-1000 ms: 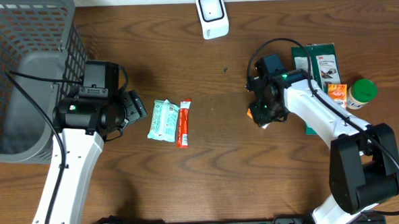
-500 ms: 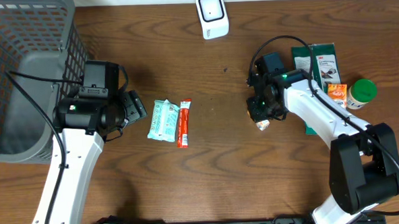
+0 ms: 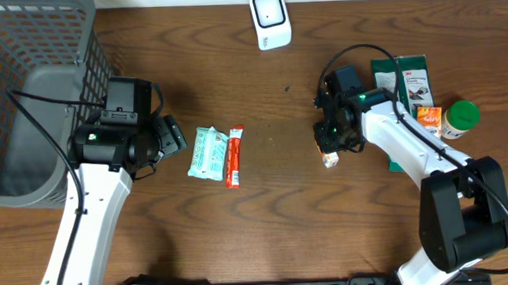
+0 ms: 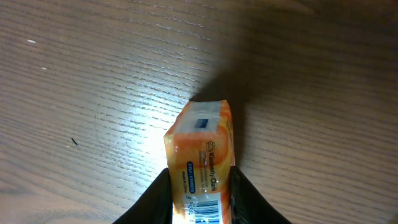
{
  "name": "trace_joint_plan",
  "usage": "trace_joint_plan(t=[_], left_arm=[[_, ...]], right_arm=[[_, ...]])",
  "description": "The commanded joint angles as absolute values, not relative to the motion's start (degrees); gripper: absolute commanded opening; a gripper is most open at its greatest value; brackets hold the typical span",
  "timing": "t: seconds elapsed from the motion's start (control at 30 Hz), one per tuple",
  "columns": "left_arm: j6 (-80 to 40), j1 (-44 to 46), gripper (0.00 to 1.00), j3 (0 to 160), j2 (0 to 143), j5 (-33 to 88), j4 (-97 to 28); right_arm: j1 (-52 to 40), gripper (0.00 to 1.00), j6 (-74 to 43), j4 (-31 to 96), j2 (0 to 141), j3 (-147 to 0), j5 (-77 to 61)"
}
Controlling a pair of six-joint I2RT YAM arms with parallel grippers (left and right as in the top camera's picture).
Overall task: Scan the item barcode
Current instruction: 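Lower the tissue pack onto the table and open the right gripper, then regrasp the orange tissue pack upright with the right gripper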
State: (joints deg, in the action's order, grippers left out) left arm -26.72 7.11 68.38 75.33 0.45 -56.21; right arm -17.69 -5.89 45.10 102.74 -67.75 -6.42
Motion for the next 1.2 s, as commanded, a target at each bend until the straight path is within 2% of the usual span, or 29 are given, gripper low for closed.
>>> trace_joint_plan(t=[0.0, 0.2, 0.6, 0.93, 1.17], left_arm=[[-26.2, 6.8, 0.83, 68.7, 75.2, -0.3, -56.3], [-26.2, 6.8, 0.83, 68.7, 75.2, -0.3, -56.3], [-26.2, 6.8, 0.84, 68.7, 75.2, -0.3, -56.3], [-26.2, 6.8, 0.84, 68.7, 75.2, -0.3, -56.3], [-26.2, 6.8, 0.84, 68.7, 75.2, -0.3, -56.3]], right_arm=[[-18.1, 0.23, -6.4, 44.8, 103.2, -67.5, -6.0], [-18.1, 0.23, -6.4, 44.6, 103.2, -67.5, -6.1], [-18.7, 0.39, -8.3, 44.6, 103.2, -67.5, -10.2], [-19.4, 0.41, -8.3, 43.1, 103.2, -67.5, -21.6], [-18.8, 0.42, -4.2, 42.9, 103.2, -67.5, -18.2]])
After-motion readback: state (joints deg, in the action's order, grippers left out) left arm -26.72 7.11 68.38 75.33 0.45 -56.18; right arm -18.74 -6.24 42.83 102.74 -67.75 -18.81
